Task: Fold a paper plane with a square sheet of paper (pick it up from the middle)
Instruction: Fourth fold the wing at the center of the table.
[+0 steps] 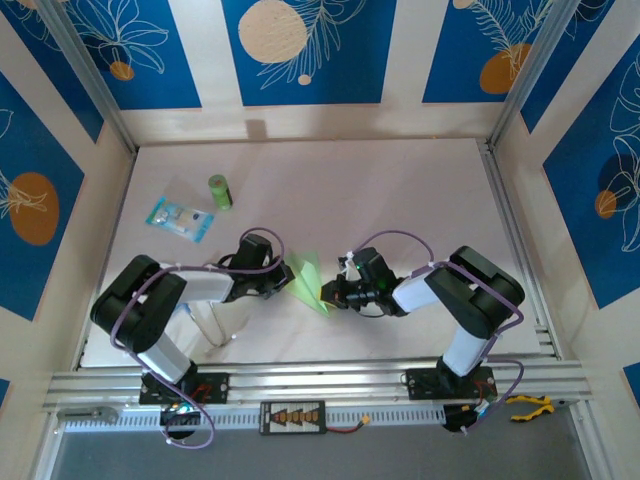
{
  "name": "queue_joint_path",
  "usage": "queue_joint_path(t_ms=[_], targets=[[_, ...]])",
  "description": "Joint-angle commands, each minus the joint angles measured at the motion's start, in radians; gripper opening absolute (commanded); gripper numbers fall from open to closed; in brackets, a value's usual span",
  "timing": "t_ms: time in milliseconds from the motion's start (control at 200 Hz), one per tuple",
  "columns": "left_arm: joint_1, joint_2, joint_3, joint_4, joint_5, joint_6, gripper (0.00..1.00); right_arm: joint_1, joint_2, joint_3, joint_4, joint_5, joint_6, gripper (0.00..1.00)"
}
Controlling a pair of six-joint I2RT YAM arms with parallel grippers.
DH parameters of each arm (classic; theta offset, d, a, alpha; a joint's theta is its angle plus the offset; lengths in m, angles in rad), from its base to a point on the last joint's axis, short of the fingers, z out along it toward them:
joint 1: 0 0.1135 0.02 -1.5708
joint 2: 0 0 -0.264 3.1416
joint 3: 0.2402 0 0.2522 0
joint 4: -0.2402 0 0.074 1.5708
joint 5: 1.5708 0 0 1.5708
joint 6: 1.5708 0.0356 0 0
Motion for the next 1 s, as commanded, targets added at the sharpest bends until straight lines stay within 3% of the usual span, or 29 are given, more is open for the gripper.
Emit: queue_joint_path(t_ms=[0, 405, 570, 755, 995], targets=[[-0.005, -0.022, -0.026, -0.052, -0.048, -0.008, 0.00, 0.010, 0.013, -0.018, -0.023, 0.012, 0.021, 0.02], [-0.013, -0.042, -0.015, -0.064, -0.054, 0.011, 0.00, 0.011, 0.043, -0.017, -0.020, 0.003, 0.032, 0.01], [-0.015, -0.094, 0.009, -0.058, -0.057, 0.078, 0.08, 0.011, 0.043, -0.020, -0.023, 0.005, 0.033, 0.01], [-0.017, -0.103, 0.026, 0.028, 0.013, 0.150, 0.07, 0.007, 0.045, -0.025, -0.018, 0.004, 0.039, 0.01], [-0.034, -0.002, 0.061, 0.133, 0.123, 0.151, 0.05, 0.003, 0.049, -0.031, -0.008, 0.000, 0.042, 0.01]])
